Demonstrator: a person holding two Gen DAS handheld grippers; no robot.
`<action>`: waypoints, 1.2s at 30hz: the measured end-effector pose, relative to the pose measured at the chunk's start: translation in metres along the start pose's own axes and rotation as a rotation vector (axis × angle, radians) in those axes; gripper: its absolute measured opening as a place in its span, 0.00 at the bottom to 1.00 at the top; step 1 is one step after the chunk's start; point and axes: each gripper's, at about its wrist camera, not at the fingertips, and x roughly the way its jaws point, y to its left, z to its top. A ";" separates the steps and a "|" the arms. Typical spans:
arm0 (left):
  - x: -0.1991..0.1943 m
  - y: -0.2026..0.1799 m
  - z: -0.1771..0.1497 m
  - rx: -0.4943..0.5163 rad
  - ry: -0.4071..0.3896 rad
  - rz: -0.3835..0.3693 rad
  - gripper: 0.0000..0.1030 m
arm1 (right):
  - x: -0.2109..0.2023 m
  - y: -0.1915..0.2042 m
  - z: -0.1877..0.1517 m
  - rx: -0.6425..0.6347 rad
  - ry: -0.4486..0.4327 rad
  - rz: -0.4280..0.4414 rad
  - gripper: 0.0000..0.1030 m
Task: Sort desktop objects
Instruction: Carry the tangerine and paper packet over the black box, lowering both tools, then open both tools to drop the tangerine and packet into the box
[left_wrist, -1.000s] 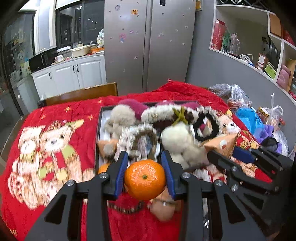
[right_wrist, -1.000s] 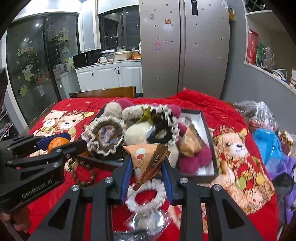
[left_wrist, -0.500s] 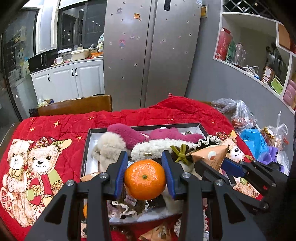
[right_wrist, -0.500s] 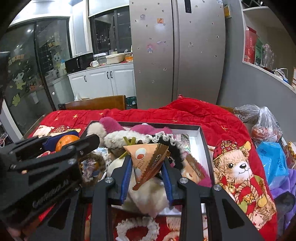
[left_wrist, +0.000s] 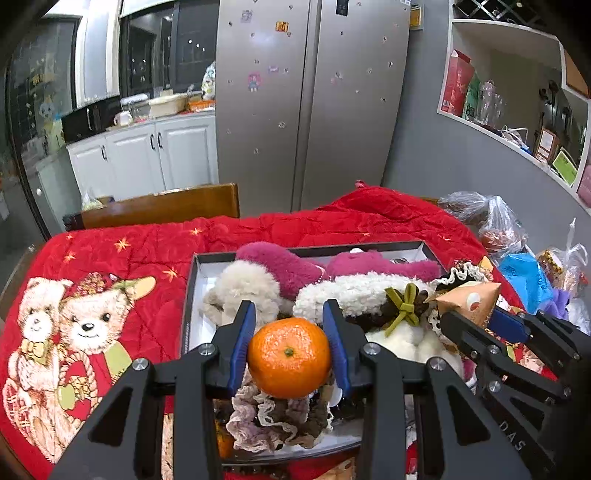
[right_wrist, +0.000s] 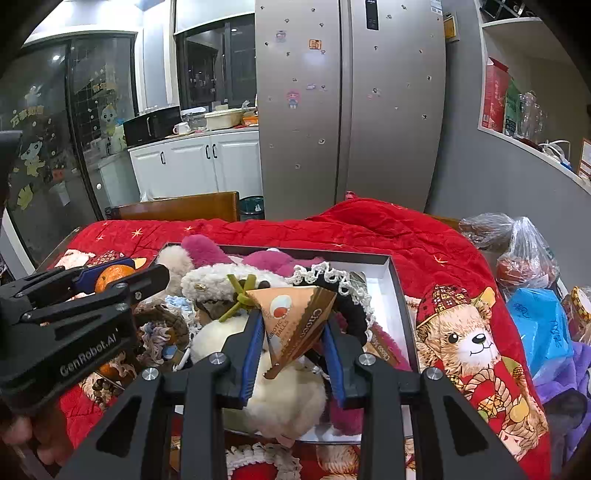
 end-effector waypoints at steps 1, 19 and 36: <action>0.001 0.000 0.000 0.002 0.005 -0.004 0.37 | 0.000 -0.001 0.000 0.001 0.002 0.001 0.31; -0.001 -0.012 -0.001 0.035 -0.008 -0.018 0.37 | -0.002 0.007 -0.002 -0.021 -0.004 -0.009 0.31; -0.002 -0.014 0.002 0.050 -0.036 0.003 0.53 | 0.000 0.005 -0.002 -0.006 0.003 -0.006 0.40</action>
